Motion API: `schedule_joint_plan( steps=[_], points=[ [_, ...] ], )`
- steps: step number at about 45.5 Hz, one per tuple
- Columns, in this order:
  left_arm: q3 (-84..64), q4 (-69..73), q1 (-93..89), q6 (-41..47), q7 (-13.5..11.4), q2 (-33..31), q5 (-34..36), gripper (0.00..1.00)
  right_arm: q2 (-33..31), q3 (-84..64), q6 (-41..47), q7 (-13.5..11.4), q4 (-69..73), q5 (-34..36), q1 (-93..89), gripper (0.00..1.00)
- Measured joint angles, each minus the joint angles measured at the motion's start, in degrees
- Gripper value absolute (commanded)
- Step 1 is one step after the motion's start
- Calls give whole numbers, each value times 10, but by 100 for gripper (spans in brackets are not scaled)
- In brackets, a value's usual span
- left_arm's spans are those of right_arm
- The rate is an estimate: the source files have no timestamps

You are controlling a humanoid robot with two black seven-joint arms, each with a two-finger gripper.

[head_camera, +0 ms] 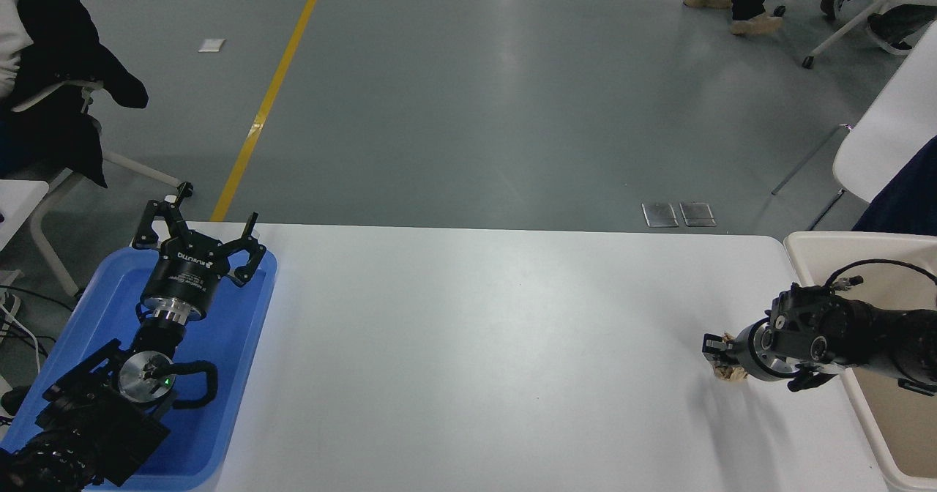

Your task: Pick up paper ball place in dustbin

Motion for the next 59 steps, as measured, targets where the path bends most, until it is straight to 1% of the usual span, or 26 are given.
schedule_joint_plan(
  steps=[4,11,19,28,31,34,36,41,46,53,59],
  points=[
    [0,0,0,0,0,0,0,100,-9,0,1,0,17,1,6,0],
    [0,0,0,0,0,0,0,100,-37,-22,2,2,87,-1,47,0],
    [0,0,0,0,0,0,0,100,-69,-61,4,5,202,-3,127,0],
    [0,0,0,0,0,0,0,100,-87,-117,16,7,347,-3,253,0],
    [0,0,0,0,0,0,0,100,-89,-133,36,7,388,-3,301,0],
    [0,0,0,0,0,0,0,100,-91,-144,72,7,418,-2,348,0],
    [0,0,0,0,0,0,0,100,-93,-150,111,8,438,-1,388,0],
    [0,0,0,0,0,0,0,100,-97,-159,174,9,460,7,449,0],
    [0,0,0,0,0,0,0,100,-102,-170,234,11,477,31,517,0],
    [0,0,0,0,0,0,0,100,-108,-188,291,11,488,57,604,0],
    [0,0,0,0,0,0,0,100,-112,-208,315,12,493,69,669,0]
  ],
)
